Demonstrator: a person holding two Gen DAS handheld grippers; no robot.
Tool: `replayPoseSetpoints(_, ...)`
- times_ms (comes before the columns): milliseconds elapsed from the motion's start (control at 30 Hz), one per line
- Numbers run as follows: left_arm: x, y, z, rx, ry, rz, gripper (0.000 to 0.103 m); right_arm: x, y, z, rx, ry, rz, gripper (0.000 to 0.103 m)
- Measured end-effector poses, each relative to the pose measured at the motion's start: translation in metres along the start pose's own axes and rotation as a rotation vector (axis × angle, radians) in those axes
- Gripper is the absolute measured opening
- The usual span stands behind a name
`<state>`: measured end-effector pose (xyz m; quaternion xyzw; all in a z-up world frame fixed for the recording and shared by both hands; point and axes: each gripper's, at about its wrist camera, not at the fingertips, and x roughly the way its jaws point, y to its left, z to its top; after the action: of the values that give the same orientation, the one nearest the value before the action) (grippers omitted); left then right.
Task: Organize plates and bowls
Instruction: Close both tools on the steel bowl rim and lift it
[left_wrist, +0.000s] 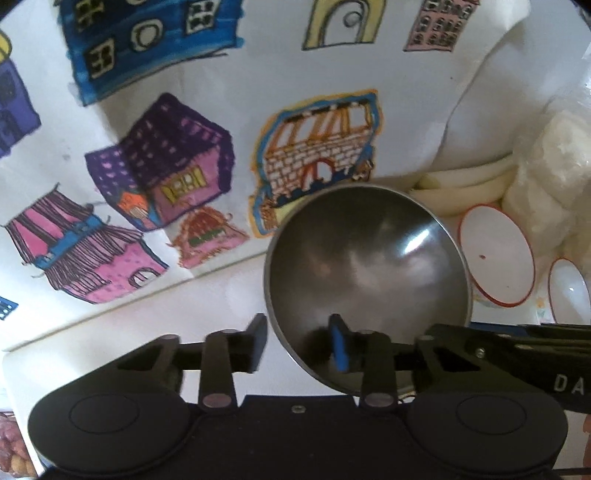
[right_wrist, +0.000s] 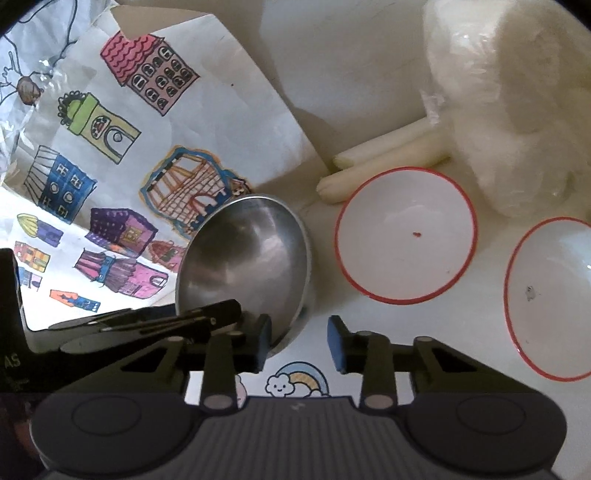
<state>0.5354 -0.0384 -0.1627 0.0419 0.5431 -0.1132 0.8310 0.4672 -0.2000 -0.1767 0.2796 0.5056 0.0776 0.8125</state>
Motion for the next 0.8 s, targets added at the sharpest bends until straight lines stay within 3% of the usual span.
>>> replayPoseSetpoints(67, 0.0, -0.004, -0.002, -0.003, -0.007, -0.005, 0.031, 0.0, 0.0, 0.001, -0.003, 0.009, 0.01, 0.024)
replayPoseSetpoints(367, -0.024, -0.018, -0.022, -0.001, -0.041, -0.044, 0.027, -0.029, -0.013, -0.011, -0.017, 0.015, 0.053, 0.024)
replayPoseSetpoints(567, -0.051, -0.054, -0.046, 0.031, -0.071, -0.096, 0.027, -0.074, -0.023, -0.035, -0.064, -0.002, 0.029, 0.024)
replayPoseSetpoints(800, -0.072, -0.104, -0.083, 0.084, -0.062, -0.17, 0.028, -0.122, -0.066, -0.069, -0.033, 0.013, 0.004, 0.024)
